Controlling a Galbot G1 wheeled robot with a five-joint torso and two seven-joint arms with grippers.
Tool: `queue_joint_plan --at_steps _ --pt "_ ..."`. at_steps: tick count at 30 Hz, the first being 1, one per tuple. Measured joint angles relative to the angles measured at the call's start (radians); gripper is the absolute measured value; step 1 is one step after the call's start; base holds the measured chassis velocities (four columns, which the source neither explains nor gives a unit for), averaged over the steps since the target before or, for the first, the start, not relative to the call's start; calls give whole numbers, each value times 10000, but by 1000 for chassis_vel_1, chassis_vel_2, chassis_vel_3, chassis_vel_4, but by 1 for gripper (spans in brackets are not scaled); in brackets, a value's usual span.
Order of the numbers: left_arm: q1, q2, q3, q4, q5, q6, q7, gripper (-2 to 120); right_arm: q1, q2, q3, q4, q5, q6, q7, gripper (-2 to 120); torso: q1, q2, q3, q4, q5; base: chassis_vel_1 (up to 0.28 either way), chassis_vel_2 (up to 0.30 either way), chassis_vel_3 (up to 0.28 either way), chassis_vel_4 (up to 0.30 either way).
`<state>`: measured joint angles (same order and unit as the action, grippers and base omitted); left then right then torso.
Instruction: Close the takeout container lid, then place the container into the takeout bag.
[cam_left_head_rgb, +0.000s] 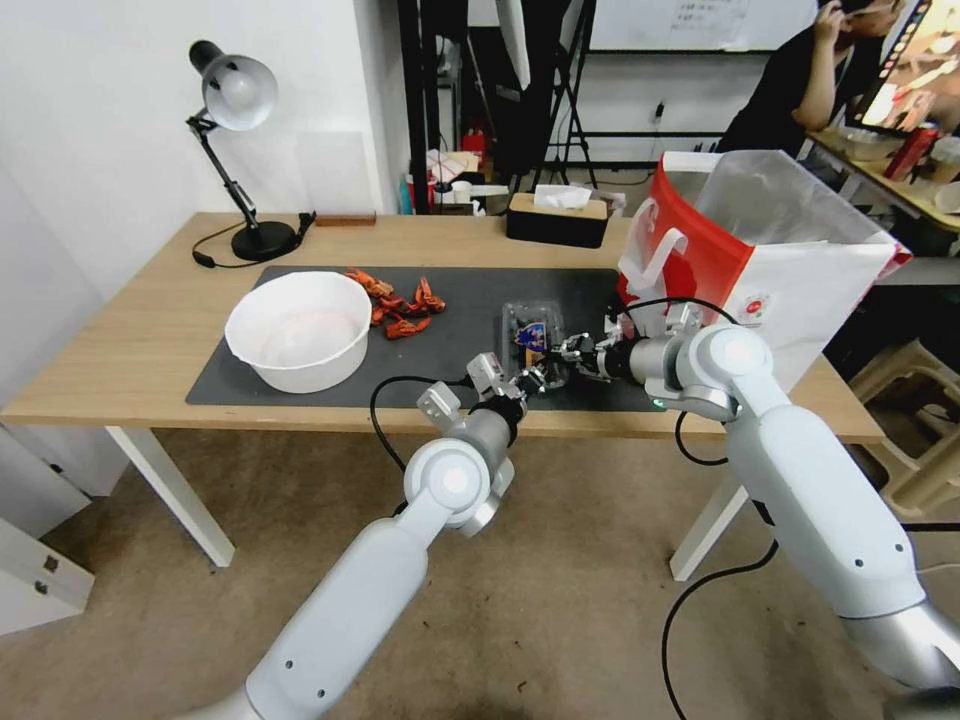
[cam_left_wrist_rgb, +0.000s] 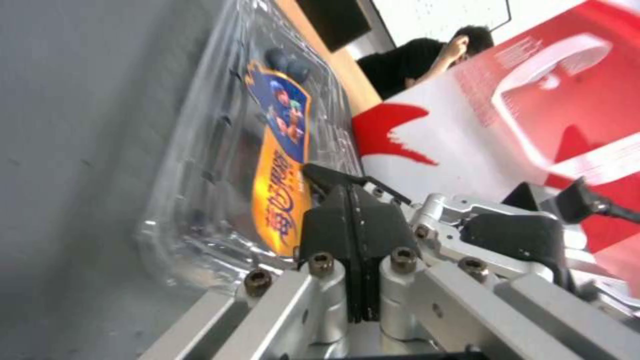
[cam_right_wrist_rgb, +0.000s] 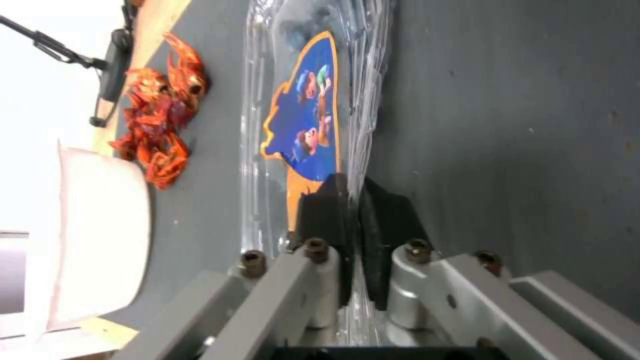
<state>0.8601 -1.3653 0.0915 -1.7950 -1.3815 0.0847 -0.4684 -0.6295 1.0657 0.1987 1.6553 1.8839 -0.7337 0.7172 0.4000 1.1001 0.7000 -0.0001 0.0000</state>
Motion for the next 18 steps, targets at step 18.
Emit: queue_joint_plan --at_steps 18 --pt "3132 1935 -2001 -1701 3725 -381 2814 0 -380 48 534 187 46 23 -653 0 -3 0 -1 12 2 0 0 0 0"
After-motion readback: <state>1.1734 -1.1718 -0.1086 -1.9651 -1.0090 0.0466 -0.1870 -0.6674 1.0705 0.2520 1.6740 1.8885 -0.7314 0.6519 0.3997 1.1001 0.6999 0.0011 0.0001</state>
